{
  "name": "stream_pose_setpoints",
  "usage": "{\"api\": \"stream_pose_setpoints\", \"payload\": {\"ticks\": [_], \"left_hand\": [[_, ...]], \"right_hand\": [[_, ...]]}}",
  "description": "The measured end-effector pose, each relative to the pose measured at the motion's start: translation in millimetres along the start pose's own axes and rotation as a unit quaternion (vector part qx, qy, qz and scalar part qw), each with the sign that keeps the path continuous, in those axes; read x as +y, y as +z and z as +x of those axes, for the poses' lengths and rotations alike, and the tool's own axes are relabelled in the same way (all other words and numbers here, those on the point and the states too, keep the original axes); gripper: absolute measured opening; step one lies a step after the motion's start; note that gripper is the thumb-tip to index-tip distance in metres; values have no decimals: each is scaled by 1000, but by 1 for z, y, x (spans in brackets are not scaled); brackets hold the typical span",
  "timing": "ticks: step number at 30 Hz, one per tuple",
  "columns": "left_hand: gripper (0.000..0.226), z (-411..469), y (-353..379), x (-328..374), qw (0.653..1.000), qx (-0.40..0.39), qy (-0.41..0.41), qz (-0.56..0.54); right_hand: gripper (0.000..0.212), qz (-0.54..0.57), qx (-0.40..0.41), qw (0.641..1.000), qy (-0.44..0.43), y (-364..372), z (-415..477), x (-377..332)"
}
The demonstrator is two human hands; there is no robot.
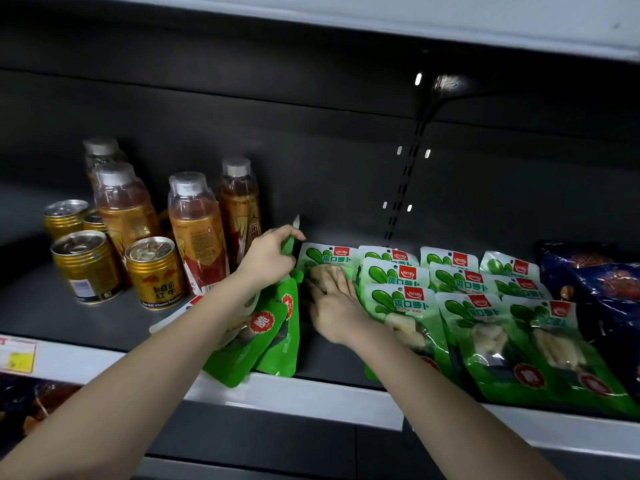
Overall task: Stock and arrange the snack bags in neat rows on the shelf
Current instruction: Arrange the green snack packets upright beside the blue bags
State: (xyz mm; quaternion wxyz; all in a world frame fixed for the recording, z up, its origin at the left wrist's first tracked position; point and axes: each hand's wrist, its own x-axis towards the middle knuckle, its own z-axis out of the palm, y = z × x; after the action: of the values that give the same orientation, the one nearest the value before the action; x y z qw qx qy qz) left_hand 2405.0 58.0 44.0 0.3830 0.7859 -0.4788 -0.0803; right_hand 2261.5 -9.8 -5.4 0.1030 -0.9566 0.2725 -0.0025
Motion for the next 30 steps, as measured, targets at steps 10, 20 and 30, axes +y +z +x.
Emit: {"api": "stream_pose_setpoints", "payload": {"ticks": [10, 20, 30], "left_hand": [[52, -6, -3, 1, 999, 20, 13, -27], [59, -19, -17, 8, 997, 20, 65, -30], [38, -26, -11, -11, 997, -25, 60, 35]], "right_hand": [[44, 122, 139, 983, -1, -8, -2, -1], [94, 408, -17, 913, -18, -23, -8, -45], [71, 368, 72, 926, 38, -18, -3, -46]]}}
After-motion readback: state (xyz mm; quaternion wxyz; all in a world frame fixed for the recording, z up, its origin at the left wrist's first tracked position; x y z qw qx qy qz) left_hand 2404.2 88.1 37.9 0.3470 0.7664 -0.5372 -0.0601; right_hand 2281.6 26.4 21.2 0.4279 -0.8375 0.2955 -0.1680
